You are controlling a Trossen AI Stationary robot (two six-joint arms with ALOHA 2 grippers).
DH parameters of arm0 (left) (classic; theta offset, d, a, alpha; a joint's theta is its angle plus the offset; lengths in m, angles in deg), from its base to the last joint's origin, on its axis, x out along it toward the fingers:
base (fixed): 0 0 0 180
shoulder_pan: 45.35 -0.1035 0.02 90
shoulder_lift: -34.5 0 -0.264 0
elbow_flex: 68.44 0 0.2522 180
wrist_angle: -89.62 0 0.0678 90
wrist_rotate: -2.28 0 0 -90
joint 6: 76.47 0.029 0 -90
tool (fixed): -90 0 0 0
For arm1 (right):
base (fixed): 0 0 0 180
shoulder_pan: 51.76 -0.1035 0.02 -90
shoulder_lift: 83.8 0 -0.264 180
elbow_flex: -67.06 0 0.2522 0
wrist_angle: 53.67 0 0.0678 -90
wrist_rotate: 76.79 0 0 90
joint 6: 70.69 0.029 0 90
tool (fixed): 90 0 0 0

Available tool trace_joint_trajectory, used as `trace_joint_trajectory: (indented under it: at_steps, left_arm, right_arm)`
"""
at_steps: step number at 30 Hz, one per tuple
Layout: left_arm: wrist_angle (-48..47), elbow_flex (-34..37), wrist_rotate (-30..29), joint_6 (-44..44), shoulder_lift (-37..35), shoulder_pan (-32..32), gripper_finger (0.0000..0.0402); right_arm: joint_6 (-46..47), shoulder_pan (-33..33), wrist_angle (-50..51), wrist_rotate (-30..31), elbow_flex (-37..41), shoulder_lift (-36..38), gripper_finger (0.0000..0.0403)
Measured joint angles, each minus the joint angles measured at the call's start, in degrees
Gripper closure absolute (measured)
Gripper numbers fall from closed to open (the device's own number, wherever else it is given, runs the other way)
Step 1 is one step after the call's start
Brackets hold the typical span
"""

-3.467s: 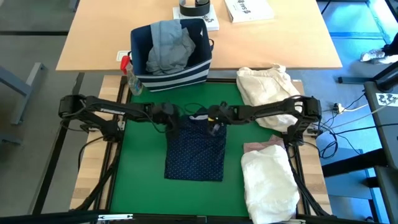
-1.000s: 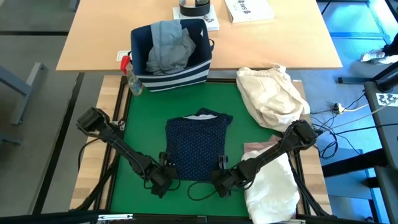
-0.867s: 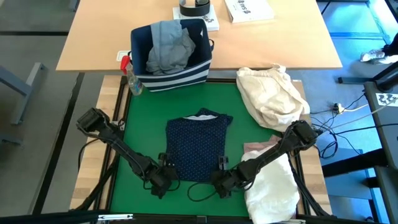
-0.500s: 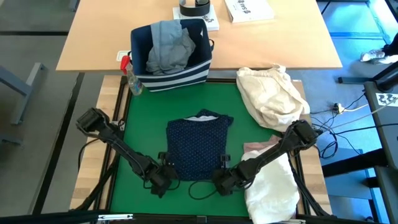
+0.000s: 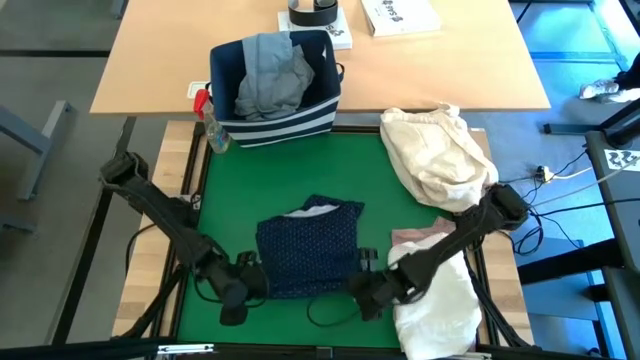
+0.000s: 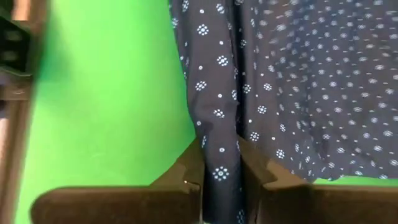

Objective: Fold laundry
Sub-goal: Fold the blue polo shirt

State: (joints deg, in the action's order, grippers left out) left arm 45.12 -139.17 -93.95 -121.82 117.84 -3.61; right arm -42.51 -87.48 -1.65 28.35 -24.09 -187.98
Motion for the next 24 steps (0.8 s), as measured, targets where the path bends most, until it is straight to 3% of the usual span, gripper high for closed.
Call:
trace_joint_trajectory:
  at_steps: [7,12,16,24]
  left_arm:
    - [3.97,-0.12,-1.42,-7.95,1.74,5.28,0.0396]
    - [-5.17,-5.6,-2.88,-5.22,-2.67,3.72,0.0396]
    - [-12.47,-8.69,-7.33,1.4,-7.74,-0.45,0.0396]
    - [-20.05,-6.85,-17.3,11.45,-14.51,-12.1,0.0396]
  right_arm:
    - [4.6,-6.33,-5.57,-1.13,-0.14,-0.65,0.0358]
    - [3.6,-6.51,0.7,0.19,-4.71,1.78,0.0358]
    - [0.66,-3.38,6.22,2.32,-6.78,5.19,0.0355]
    - [1.78,8.2,14.78,1.43,-6.27,9.57,0.0355]
